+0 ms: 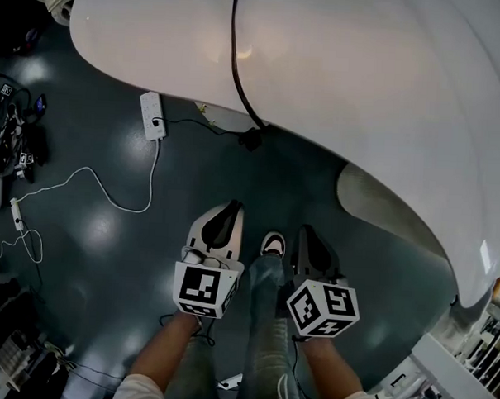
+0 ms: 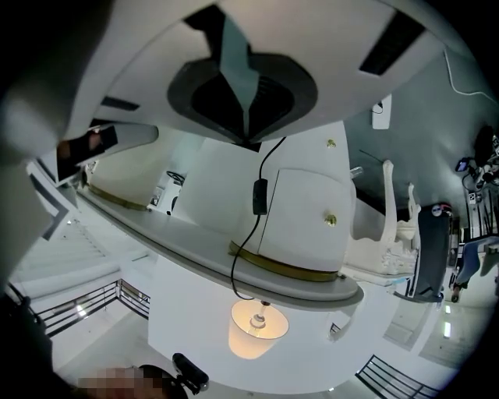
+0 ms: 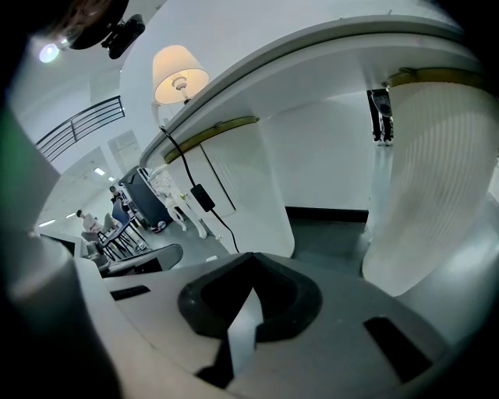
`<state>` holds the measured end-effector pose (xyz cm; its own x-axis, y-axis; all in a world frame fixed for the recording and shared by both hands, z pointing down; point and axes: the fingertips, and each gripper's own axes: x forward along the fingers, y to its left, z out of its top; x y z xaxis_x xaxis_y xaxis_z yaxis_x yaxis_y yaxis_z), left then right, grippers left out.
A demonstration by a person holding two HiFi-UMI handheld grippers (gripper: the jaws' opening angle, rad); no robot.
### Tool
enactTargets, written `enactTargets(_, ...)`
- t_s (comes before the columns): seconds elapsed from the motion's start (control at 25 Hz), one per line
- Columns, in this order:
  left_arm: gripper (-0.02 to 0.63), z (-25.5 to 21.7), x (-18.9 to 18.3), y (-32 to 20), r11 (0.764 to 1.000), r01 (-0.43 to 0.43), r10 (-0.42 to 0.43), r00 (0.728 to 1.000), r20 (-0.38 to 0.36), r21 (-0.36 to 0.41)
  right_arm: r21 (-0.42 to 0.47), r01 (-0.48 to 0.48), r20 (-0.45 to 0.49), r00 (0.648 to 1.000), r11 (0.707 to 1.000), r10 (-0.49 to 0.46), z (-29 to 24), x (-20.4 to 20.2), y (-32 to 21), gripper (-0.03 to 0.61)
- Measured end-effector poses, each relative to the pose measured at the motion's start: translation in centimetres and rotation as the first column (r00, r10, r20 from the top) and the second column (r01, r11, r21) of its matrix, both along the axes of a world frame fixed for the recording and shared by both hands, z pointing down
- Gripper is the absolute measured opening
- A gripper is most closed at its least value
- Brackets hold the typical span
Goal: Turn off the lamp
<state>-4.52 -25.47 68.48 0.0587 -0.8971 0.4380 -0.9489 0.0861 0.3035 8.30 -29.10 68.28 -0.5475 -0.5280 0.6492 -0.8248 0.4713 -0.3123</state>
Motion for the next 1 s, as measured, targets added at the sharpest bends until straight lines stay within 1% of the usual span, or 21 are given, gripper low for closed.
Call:
enactTargets(0.16, 0.014, 0.0, -0.6, -0.7, 1.000, 0.002, -0.002, 1.000, 0.010, 0.011, -0.002, 0.001, 0.004, 1.000, 1.000, -0.001, 0.1, -0.4, -0.2, -0.002)
enactTargets(0.28, 0.058, 0.2, -0.9, -1.4, 1.000, -0.005, 0.005, 1.000, -0.002, 0.023, -0.012, 0.000, 0.007, 1.000, 1.000, 0.000, 0.3, -0.7, 0.0, -0.002)
enactTargets(0.36, 0.074, 0.0, -1.1, -2.0, 0.999, -0.012, 0.012, 1.000, 0.003, 0.034, -0.020, -0.001, 0.008, 1.000, 1.000, 0.001, 0.3, -0.8, 0.4, -0.002)
enactTargets(0.44, 0.103, -0.1, -1.3, -2.5, 0.999, -0.016, 0.016, 1.000, 0.007, 0.050, -0.026, 0.001, 0.009, 1.000, 1.000, -0.001, 0.5, -0.9, 0.8, -0.002)
enactTargets(0.6, 0.129, -0.6, -1.8, -3.7, 0.997, -0.010, 0.009, 1.000, 0.010, 0.080, -0.035, 0.012, 0.000, 1.000, 0.999, -0.012, 0.8, -1.0, 1.2, -0.002)
enactTargets(0.84, 0.170, -1.5, -2.5, -6.0, 0.993, -0.043, 0.037, 0.998, 0.053, 0.108, -0.038, 0.014, -0.011, 1.000, 0.999, -0.015, 0.8, -0.9, 1.0, -0.002)
enactTargets(1.0, 0.172, -1.7, -3.4, -7.7, 0.992, -0.060, 0.051, 0.995, 0.082, 0.109, -0.035, 0.011, -0.017, 1.000, 0.999, -0.012, 0.9, -0.8, 0.3, -0.002)
